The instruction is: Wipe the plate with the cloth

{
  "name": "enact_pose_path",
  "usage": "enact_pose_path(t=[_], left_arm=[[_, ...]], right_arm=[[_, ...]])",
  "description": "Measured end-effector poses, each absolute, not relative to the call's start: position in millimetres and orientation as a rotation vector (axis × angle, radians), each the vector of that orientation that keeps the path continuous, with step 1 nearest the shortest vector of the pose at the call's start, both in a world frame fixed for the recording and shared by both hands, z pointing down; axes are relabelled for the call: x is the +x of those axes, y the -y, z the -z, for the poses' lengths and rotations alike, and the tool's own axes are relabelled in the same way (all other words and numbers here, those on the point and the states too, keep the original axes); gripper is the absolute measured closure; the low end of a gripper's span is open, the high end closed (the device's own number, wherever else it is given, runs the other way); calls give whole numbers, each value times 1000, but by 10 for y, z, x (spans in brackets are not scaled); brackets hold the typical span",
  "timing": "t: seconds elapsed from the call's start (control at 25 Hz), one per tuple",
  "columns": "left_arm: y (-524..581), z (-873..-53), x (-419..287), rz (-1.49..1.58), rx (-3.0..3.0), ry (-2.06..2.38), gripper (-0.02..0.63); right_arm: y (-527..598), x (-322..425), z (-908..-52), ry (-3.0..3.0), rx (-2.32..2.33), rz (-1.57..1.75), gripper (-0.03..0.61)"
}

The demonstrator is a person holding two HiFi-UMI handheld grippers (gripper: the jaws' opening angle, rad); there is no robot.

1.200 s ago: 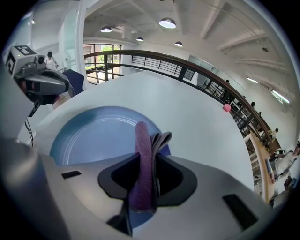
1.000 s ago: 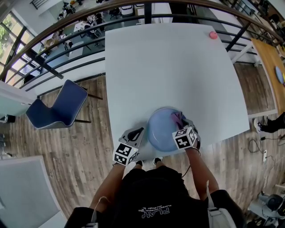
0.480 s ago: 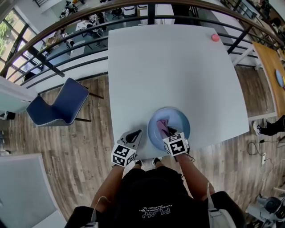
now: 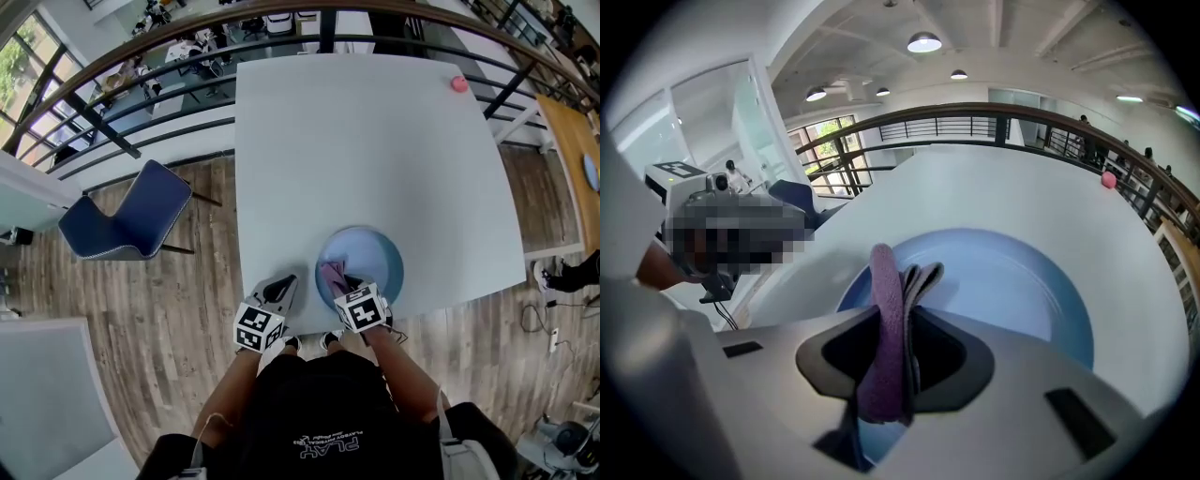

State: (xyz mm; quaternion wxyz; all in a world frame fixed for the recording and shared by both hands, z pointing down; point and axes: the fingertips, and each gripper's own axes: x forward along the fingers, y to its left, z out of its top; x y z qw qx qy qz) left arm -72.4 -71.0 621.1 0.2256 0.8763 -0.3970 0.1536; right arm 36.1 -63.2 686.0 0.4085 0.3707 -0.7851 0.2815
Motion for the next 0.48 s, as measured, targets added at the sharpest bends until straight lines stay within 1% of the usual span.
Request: enact_pose_path(t=[0.28, 0.48], left_arm=[[728, -6175, -660, -422, 2431, 1080, 601], [780, -6022, -614, -358, 2434, 1045, 601]], right_arm=[[477, 432, -6917, 1951, 894, -697, 472], [451, 548, -6905, 1936, 925, -698, 472]])
